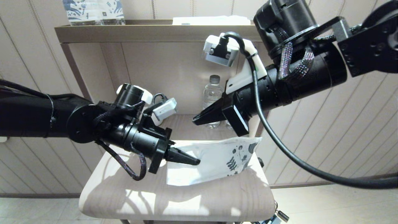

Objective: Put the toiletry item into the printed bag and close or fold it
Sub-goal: Close the strorage bag and place it on the desk

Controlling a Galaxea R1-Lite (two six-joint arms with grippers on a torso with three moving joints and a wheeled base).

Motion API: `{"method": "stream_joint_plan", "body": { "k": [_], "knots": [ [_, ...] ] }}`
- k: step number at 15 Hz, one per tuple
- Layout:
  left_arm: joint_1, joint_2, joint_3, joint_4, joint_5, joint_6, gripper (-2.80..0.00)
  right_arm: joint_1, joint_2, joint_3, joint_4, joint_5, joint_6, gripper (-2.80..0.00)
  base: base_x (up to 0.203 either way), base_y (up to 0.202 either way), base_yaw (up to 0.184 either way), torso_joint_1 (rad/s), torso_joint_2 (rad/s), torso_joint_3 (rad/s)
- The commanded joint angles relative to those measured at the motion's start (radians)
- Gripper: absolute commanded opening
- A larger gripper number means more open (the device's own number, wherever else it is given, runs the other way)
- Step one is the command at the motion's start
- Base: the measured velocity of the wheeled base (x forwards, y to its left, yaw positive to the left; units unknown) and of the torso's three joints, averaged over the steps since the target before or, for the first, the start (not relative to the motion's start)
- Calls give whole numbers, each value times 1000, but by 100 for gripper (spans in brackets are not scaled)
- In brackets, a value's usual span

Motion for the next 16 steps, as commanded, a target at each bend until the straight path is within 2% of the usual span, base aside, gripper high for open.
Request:
{"method": "stream_joint_plan", "body": {
  "k": [1, 4, 8, 11, 14, 16],
  "knots": [
    [1, 8, -91, 195, -2, 110, -280, 1, 6, -2, -1, 6, -4, -280, 0, 0, 0, 0, 0, 0],
    [1, 23, -271, 398, 50, 178, -280, -7, -9, 0, -3, 14, -11, -280, 0, 0, 0, 0, 0, 0],
    [-29, 64, -376, 519, 90, 185, -280, -15, -43, 28, 1, 120, -18, -280, 0, 0, 0, 0, 0, 0],
    [-29, 67, -382, 522, 92, 172, -280, -53, -47, 53, -1, 275, -4, -280, 0, 0, 0, 0, 0, 0],
    [-29, 75, -422, 524, 89, 151, -280, -94, -58, 124, -32, 303, 8, -280, 0, 0, 0, 0, 0, 0],
    [-29, 94, -463, 533, 87, 124, -280, -112, -77, 218, -116, 317, 11, -280, 0, 0, 0, 0, 0, 0]
  ]
}}
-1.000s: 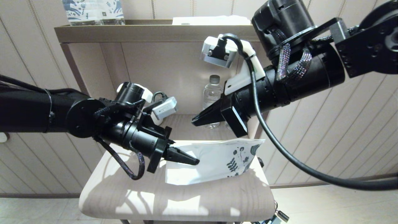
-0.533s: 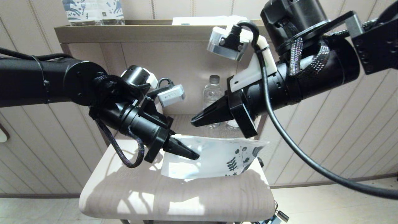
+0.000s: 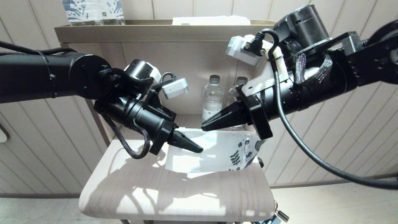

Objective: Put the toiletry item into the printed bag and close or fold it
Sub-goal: Close the strorage bag and place it on the desk

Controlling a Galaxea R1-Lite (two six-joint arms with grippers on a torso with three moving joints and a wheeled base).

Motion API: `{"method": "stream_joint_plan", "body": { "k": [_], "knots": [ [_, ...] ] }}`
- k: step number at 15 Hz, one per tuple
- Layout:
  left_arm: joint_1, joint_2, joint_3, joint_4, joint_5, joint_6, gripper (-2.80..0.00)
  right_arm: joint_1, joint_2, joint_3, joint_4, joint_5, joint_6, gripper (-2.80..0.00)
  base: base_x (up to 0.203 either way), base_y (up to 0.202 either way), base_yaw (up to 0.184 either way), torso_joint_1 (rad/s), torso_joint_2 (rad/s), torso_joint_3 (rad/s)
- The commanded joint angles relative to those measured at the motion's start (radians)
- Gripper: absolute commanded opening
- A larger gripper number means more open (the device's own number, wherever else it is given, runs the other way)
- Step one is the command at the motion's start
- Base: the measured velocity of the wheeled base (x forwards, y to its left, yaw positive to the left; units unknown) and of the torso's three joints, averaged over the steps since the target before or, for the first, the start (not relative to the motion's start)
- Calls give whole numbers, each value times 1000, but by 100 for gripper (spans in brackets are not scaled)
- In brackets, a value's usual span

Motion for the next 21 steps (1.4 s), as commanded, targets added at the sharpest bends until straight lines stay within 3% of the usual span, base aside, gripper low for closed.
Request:
{"method": "stream_joint_plan", "body": {
  "k": [1, 3, 6, 9, 11, 14, 19, 20, 21],
  "knots": [
    [-1, 25, -38, 20, -5, -5, -280, -16, -24, 91, -73, 10, 0, -280, 0, 0, 0, 0, 0, 0],
    [-10, 50, -94, 71, 15, -6, -280, -34, -48, 174, -181, 31, 2, -280, 0, 0, 0, 0, 0, 0],
    [-39, 77, -160, 145, 44, -7, -280, -49, -63, 202, -202, 81, 1, -280, 0, 0, 0, 0, 0, 0],
    [-55, 97, -167, 145, 46, -12, -280, -75, -88, 263, -215, 126, 1, -280, 0, 0, 0, 0, 0, 0],
    [-61, 106, -183, 148, 49, -15, -280, -95, -89, 291, -305, 159, 5, -280, 0, 0, 0, 0, 0, 0],
    [-71, 104, -197, 164, 64, -21, -280, -107, -97, 300, -314, 172, 21, -280, 0, 0, 0, 0, 0, 0],
    [-95, 100, -205, 155, 68, -54, -280, -119, -95, 295, -317, 277, 75, -280, 0, 0, 0, 0, 0, 0],
    [-97, 100, -204, 155, 68, -61, -280, -119, -95, 296, -317, 285, 81, 0, 0, 0, 0, 0, 0, 0],
    [-98, 99, -204, 158, 68, -65, -280, -119, -90, 294, -317, 288, 82, 0, 0, 0, 0, 0, 0, 0]
  ]
}}
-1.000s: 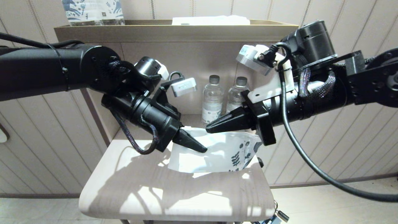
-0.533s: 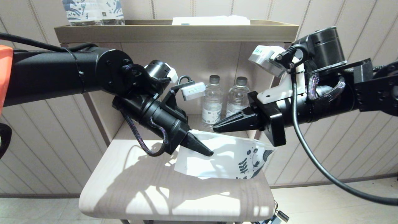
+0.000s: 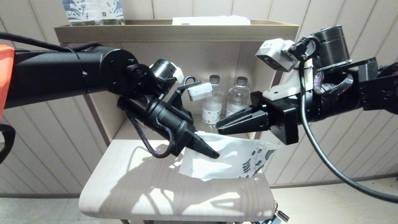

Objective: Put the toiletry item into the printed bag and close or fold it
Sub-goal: Close the strorage bag and place it on the desk

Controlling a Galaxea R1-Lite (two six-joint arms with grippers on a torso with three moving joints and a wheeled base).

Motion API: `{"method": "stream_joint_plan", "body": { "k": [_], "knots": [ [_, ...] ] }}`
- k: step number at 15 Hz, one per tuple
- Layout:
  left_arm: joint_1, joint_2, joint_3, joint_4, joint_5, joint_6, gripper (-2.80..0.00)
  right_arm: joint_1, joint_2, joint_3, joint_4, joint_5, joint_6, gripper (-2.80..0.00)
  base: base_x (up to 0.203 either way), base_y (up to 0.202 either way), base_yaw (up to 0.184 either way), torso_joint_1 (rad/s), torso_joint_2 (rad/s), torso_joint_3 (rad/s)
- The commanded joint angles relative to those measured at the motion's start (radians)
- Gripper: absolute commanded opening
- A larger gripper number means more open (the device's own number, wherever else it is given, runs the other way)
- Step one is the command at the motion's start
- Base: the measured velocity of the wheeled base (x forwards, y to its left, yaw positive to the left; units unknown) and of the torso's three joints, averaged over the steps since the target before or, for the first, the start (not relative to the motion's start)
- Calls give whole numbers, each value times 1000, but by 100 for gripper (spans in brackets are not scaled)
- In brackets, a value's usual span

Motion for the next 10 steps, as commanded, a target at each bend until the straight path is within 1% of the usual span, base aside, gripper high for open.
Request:
{"method": "stream_joint_plan", "body": {
  "k": [1, 4, 10],
  "knots": [
    [-1, -4, 1, 11, -2, -2, -280, 0, 13, -5, 2, 11, 2, 0, 0, 0, 0, 0, 0, 0],
    [0, -18, 1, 7, -2, -36, -280, 0, 45, -17, -5, 15, 8, 0, 0, 0, 0, 0, 0, 0],
    [16, -28, 1, -3, -6, -48, -280, 4, 105, -28, -15, 34, 10, 0, 0, 0, 0, 0, 0, 0]
  ]
}}
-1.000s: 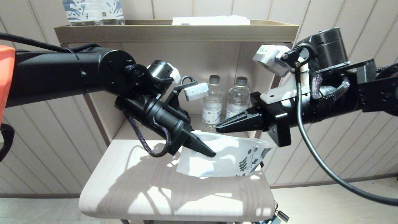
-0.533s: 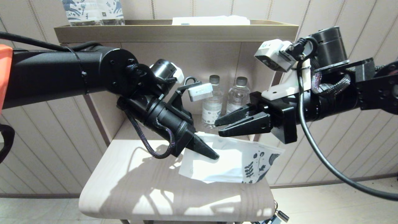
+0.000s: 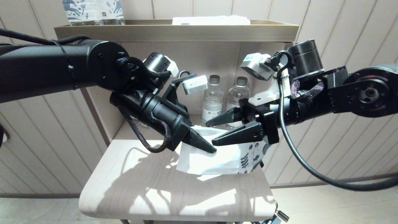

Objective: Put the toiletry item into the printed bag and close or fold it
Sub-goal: Close the strorage bag and place it on the desk

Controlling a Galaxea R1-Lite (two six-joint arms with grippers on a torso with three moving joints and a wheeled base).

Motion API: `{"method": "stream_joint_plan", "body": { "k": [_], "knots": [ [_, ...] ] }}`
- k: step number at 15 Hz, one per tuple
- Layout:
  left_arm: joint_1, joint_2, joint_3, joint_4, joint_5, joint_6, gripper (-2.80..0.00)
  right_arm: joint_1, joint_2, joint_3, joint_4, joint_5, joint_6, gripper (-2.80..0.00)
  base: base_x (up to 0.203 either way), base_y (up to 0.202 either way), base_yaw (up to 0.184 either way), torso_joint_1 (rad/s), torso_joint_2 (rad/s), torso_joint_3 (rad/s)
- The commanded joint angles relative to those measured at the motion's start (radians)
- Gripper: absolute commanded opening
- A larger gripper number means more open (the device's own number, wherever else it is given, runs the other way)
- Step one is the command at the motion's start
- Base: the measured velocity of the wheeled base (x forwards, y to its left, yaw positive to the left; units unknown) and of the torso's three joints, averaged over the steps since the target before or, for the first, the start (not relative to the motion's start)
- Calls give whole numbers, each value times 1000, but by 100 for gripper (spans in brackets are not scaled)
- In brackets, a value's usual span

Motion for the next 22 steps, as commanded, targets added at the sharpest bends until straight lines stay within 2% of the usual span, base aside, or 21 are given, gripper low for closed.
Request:
{"method": "stream_joint_plan", "body": {
  "k": [1, 4, 8, 9, 11, 12, 18, 22],
  "knots": [
    [1, 1, 0, 1, -7, 1, -280, 1, 20, -4, 2, 11, -2, 0, 0, 0, 0, 0, 0, 0],
    [1, 2, -1, -21, -18, -22, -280, 0, 20, -8, 0, 62, 23, 0, 0, 0, 0, 0, 0, 0],
    [1, 3, 0, -46, -18, -47, -280, 2, 28, -9, -16, 69, 24, 0, 0, 0, 0, 0, 0, 0],
    [1, 5, 0, -62, -18, -68, -280, 3, 39, -13, -18, 69, 24, 0, 0, 0, 0, 0, 0, 0],
    [1, 7, -1, -103, -18, -156, -280, 5, 64, -32, -18, 67, 24, 0, 0, 0, 0, 0, 0, 0],
    [0, 7, 0, -122, -18, -172, -280, 5, 65, -35, -19, 67, 24, 0, 0, 0, 0, 0, 0, 0],
    [-9, 7, 1, -136, -18, -169, -280, -17, 47, -44, -22, 67, 24, 0, 0, 0, 0, 0, 0, 0],
    [-29, 6, 7, -94, -18, -83, -280, -49, 38, -52, -44, 67, 24, 0, 0, 0, 0, 0, 0, 0]
  ]
}}
